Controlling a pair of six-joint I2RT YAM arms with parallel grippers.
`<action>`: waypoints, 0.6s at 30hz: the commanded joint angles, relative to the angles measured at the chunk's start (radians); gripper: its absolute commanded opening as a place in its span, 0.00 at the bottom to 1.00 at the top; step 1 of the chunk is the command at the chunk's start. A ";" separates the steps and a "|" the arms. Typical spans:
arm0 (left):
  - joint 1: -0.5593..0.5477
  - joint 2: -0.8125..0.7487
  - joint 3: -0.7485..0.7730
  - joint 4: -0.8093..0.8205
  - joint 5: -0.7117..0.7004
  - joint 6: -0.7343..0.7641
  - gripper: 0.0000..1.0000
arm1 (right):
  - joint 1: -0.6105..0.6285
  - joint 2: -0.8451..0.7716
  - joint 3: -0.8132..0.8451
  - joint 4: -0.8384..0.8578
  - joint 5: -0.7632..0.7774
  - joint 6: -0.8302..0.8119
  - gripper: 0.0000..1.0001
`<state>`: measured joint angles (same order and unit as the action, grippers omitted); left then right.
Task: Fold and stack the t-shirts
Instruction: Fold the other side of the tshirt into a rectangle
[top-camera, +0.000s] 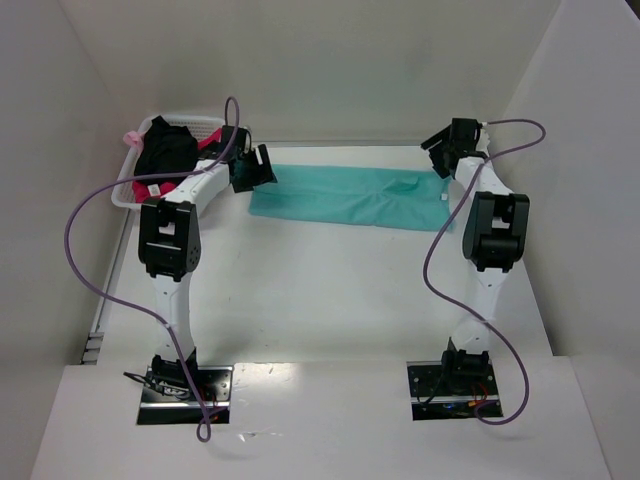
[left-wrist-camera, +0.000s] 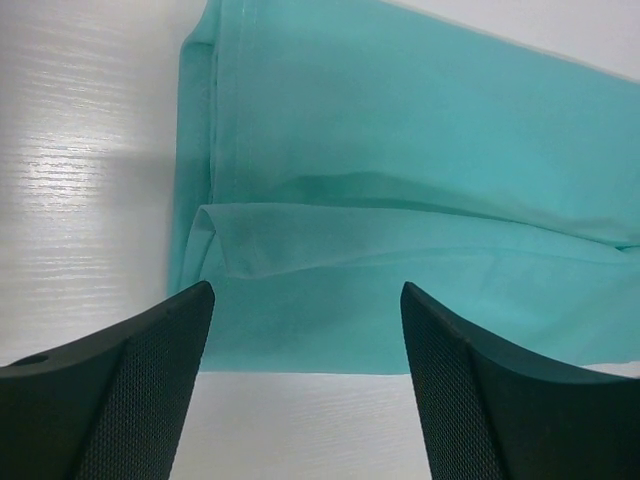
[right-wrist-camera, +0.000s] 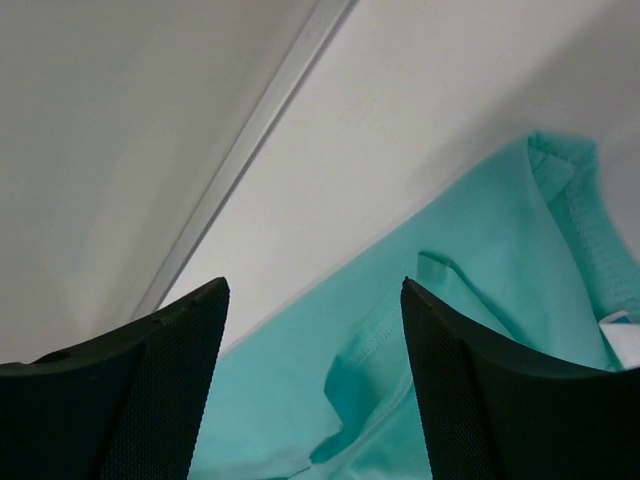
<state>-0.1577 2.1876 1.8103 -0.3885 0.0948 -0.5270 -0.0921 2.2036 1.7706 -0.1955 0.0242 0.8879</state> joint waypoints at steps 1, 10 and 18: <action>0.004 -0.061 -0.016 0.016 0.028 0.012 0.83 | -0.023 -0.031 0.067 0.027 -0.046 -0.079 0.76; 0.004 -0.040 0.018 0.025 0.052 0.031 0.87 | 0.002 -0.159 -0.109 0.027 -0.161 -0.227 0.58; 0.004 0.024 0.064 0.060 0.108 0.059 0.87 | 0.090 -0.122 -0.114 0.038 -0.228 -0.308 0.32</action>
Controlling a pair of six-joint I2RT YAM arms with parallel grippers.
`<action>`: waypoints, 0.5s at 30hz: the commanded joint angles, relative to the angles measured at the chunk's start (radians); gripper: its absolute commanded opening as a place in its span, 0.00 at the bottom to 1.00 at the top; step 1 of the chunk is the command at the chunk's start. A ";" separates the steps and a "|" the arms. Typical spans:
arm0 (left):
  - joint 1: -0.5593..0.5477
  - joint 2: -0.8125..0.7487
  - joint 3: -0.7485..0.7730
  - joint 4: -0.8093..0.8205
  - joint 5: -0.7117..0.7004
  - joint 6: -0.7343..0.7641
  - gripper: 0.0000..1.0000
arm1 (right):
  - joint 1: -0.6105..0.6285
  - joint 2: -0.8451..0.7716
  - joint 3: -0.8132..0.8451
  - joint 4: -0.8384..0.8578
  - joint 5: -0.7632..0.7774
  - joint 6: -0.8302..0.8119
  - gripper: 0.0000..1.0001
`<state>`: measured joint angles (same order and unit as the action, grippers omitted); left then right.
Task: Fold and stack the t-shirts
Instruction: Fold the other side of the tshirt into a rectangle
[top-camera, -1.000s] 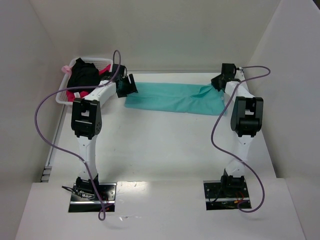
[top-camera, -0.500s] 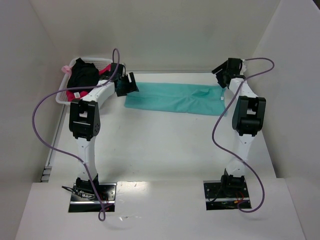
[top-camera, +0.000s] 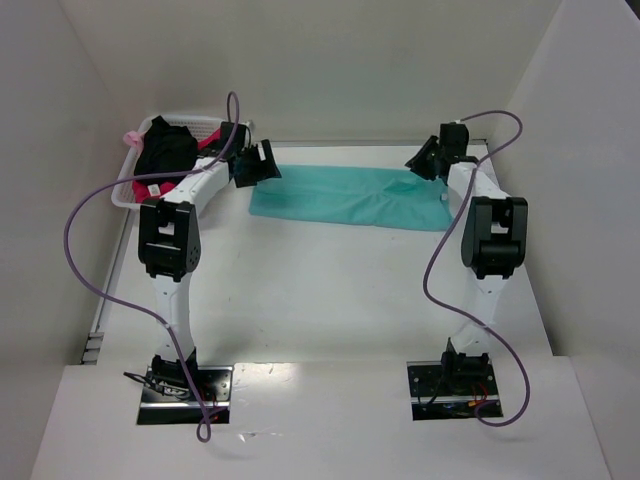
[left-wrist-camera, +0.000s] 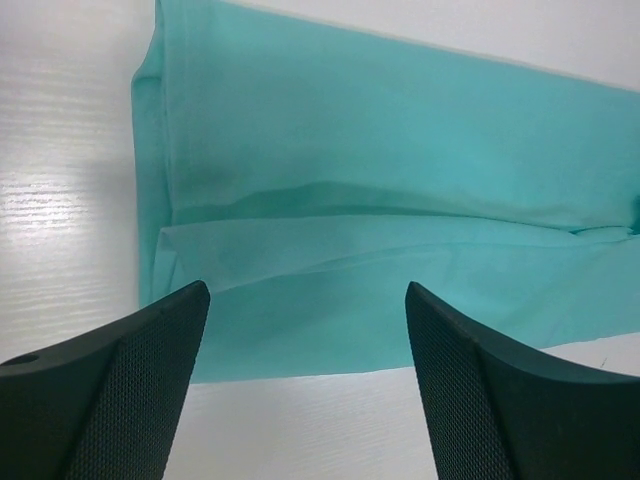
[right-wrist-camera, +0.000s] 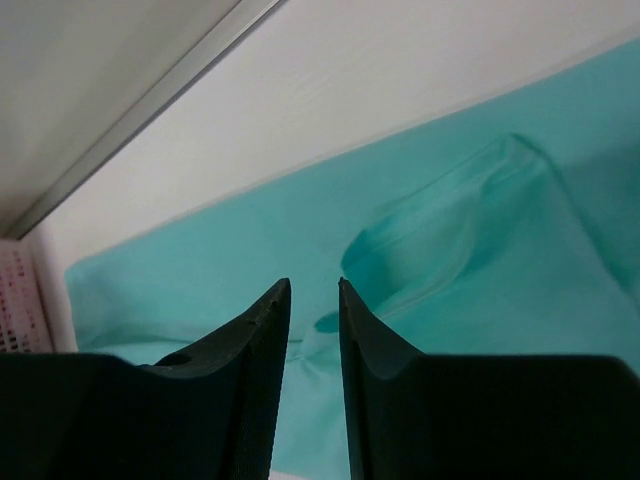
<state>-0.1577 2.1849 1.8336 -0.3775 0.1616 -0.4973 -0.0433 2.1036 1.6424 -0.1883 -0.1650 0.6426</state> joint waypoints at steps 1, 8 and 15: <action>0.004 0.027 0.030 0.049 0.041 0.029 0.87 | 0.051 -0.010 0.025 0.021 -0.039 -0.073 0.32; 0.004 0.000 -0.017 0.037 0.029 0.057 0.87 | 0.072 0.084 0.092 -0.014 -0.065 -0.073 0.32; 0.004 0.009 -0.056 0.037 0.078 0.082 0.88 | 0.083 0.177 0.227 -0.048 -0.031 -0.107 0.31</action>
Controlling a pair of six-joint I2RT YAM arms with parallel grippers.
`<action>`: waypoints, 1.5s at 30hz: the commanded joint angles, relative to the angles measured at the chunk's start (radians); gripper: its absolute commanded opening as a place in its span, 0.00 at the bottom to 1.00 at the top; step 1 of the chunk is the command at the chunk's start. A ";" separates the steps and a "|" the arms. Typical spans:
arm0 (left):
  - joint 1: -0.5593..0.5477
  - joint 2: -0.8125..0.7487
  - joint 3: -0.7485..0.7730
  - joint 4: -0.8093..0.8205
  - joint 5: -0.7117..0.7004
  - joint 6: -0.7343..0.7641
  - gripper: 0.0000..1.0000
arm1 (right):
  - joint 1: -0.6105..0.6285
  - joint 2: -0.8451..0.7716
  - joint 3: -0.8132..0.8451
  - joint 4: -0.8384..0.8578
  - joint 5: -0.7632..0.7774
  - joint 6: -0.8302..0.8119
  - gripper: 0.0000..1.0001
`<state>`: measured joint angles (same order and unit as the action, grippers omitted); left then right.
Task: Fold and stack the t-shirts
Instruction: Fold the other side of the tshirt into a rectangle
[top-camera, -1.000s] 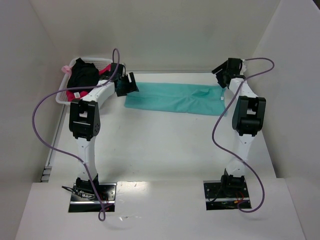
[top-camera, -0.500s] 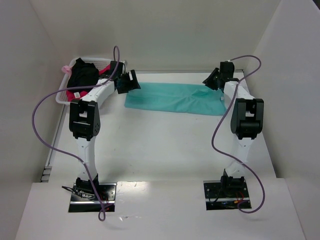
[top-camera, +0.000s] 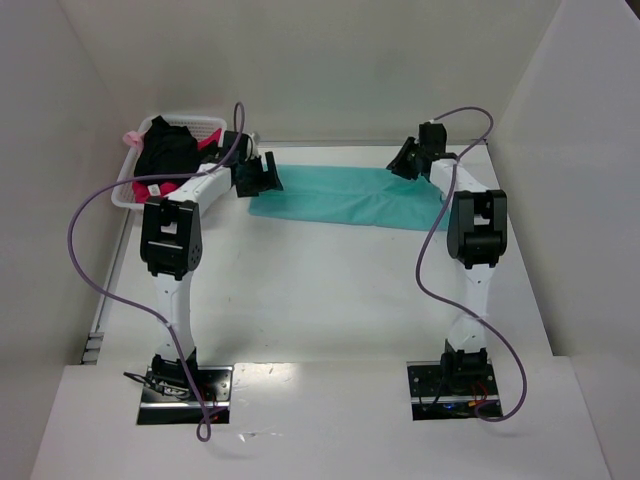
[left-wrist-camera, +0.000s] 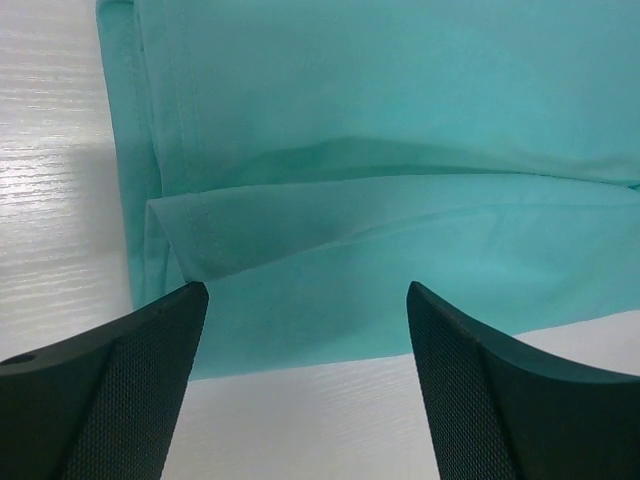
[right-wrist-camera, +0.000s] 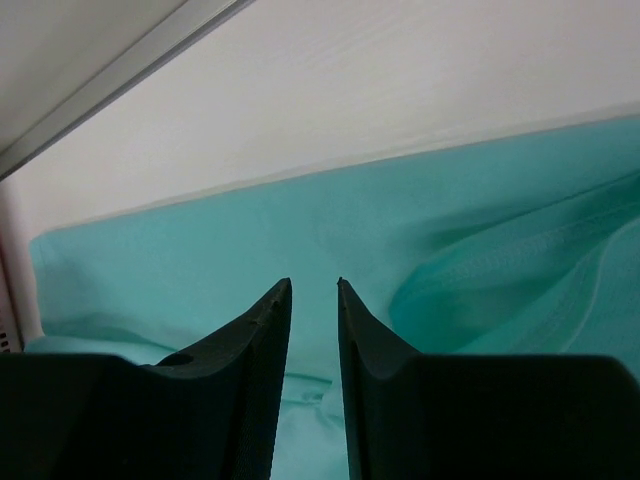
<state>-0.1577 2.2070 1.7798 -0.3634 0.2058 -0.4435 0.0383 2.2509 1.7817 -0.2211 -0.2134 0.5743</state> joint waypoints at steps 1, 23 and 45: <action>0.004 -0.013 -0.002 0.032 0.033 0.028 0.88 | 0.002 0.030 0.088 -0.026 0.017 -0.039 0.31; 0.014 0.138 0.182 0.119 -0.101 -0.044 0.86 | 0.002 -0.002 0.068 -0.017 0.068 -0.039 0.30; 0.023 0.103 0.293 0.030 -0.039 -0.020 0.87 | 0.002 -0.031 0.048 -0.007 0.097 -0.048 0.30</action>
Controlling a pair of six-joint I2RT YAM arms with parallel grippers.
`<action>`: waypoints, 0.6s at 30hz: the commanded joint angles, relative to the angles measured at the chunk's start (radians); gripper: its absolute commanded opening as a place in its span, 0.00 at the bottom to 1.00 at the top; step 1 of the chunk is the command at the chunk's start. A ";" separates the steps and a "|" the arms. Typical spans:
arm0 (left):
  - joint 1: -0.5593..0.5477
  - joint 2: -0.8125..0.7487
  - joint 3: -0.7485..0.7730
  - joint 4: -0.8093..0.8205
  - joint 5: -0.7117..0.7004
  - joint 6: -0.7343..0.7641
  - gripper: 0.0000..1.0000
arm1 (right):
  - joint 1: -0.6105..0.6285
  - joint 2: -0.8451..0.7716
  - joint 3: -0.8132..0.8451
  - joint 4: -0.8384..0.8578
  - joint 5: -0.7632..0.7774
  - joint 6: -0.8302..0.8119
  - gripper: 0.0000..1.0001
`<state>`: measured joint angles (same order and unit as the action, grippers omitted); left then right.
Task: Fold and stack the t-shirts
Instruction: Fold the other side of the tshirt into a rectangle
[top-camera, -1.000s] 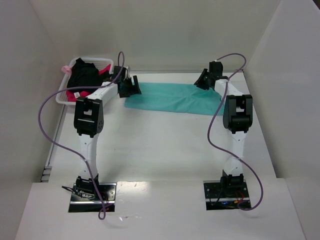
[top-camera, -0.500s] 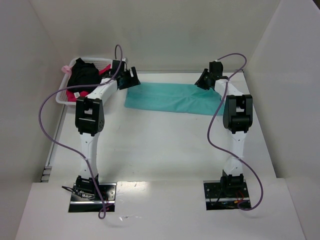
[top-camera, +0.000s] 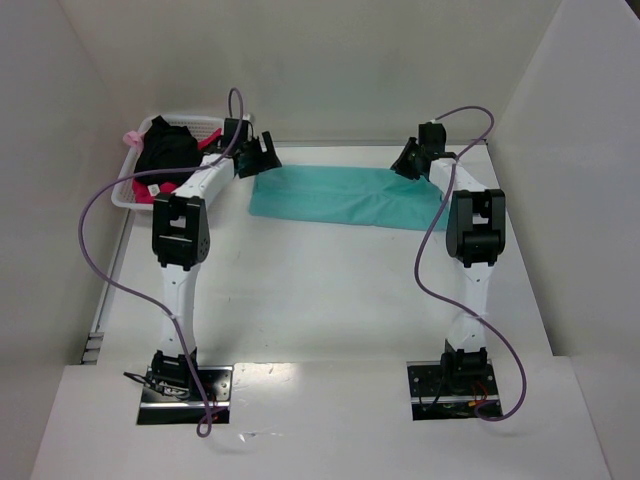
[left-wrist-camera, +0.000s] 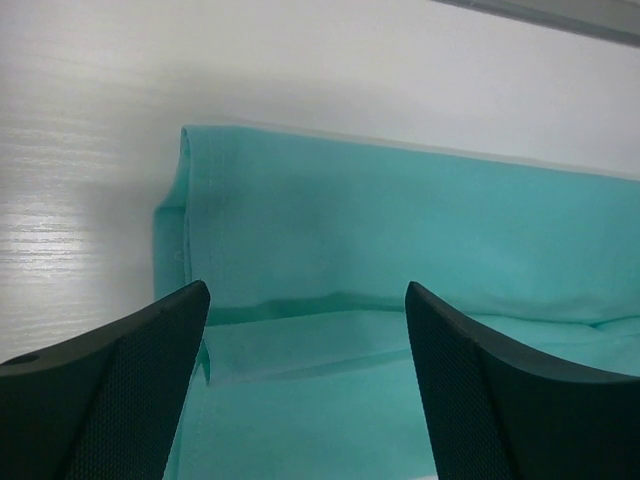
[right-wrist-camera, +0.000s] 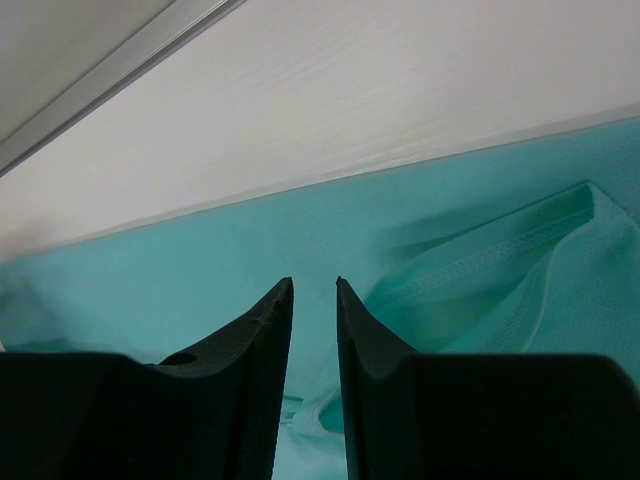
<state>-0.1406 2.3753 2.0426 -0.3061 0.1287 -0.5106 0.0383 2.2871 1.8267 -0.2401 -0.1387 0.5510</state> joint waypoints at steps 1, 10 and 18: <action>0.006 -0.082 -0.001 -0.037 0.048 0.056 0.87 | 0.002 -0.067 -0.006 0.022 0.022 -0.025 0.30; -0.005 -0.163 -0.159 -0.013 0.129 0.078 0.87 | 0.002 -0.097 -0.035 0.042 0.013 -0.025 0.30; -0.028 -0.081 -0.200 0.036 0.092 0.049 0.87 | 0.002 -0.139 -0.073 0.042 0.013 -0.034 0.30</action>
<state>-0.1562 2.2646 1.8587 -0.3183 0.2382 -0.4507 0.0383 2.2475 1.7706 -0.2298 -0.1349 0.5362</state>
